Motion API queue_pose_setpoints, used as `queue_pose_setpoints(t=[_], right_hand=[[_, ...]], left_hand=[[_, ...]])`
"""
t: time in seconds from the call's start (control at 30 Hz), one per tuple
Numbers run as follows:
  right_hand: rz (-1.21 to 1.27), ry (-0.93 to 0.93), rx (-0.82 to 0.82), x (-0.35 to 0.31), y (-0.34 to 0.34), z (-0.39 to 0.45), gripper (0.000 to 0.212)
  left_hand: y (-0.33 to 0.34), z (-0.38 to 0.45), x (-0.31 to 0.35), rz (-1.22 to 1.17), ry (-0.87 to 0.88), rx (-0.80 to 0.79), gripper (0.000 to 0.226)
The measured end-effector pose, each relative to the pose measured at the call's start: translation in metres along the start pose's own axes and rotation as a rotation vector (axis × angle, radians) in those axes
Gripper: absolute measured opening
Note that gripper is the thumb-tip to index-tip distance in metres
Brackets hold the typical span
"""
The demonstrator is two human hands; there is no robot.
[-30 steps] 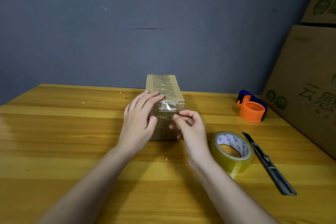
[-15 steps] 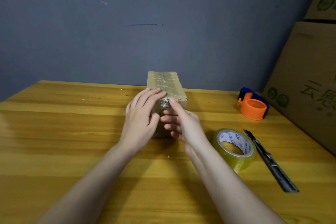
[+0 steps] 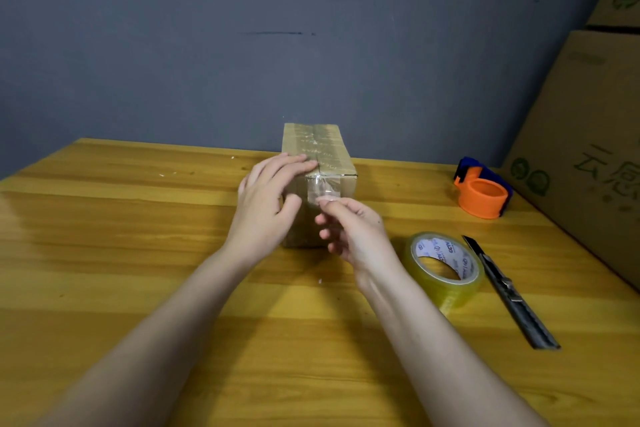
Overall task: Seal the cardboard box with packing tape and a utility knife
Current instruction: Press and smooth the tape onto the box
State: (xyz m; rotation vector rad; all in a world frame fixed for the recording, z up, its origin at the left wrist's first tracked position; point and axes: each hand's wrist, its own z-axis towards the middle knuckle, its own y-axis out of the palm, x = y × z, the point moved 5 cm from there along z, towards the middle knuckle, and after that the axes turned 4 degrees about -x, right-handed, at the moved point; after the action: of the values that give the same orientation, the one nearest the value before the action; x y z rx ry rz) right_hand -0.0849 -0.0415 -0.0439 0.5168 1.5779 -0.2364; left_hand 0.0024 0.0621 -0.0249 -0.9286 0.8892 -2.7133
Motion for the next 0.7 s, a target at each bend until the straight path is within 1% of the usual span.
queue_pose_setpoints(t=[0.1, 0.23, 0.3, 0.37, 0.47, 0.53, 0.6, 0.7], right_hand=[[0.040, 0.004, 0.011, 0.003, -0.001, 0.000, 0.010], [0.079, -0.021, 0.018, 0.006, -0.001, -0.001, 0.015], [0.046, -0.058, 0.031, 0.006, -0.001, -0.002, 0.015], [0.002, -0.093, 0.048, 0.006, -0.002, 0.000, 0.017], [-0.031, -0.123, 0.080, 0.008, -0.003, 0.004, 0.023], [-0.017, -0.130, 0.088, 0.010, -0.002, 0.007, 0.022], [0.009, -0.131, 0.086, 0.012, -0.001, 0.008, 0.020], [0.015, -0.135, 0.088, 0.014, -0.001, 0.011, 0.023]], left_hand=[[-0.002, 0.008, -0.004, -0.122, -0.016, -0.010, 0.048], [0.000, 0.020, -0.009, -0.323, -0.040, -0.040, 0.028], [0.004, 0.022, -0.010, -0.347, -0.028, -0.067, 0.023], [0.008, 0.022, -0.013, -0.316, -0.010, -0.072, 0.023], [0.009, 0.024, -0.015, -0.310, -0.020, -0.058, 0.033], [0.010, 0.027, -0.016, -0.331, -0.034, -0.047, 0.036], [0.010, 0.027, -0.017, -0.348, -0.042, -0.039, 0.034], [0.011, 0.027, -0.017, -0.363, -0.043, -0.031, 0.029]])
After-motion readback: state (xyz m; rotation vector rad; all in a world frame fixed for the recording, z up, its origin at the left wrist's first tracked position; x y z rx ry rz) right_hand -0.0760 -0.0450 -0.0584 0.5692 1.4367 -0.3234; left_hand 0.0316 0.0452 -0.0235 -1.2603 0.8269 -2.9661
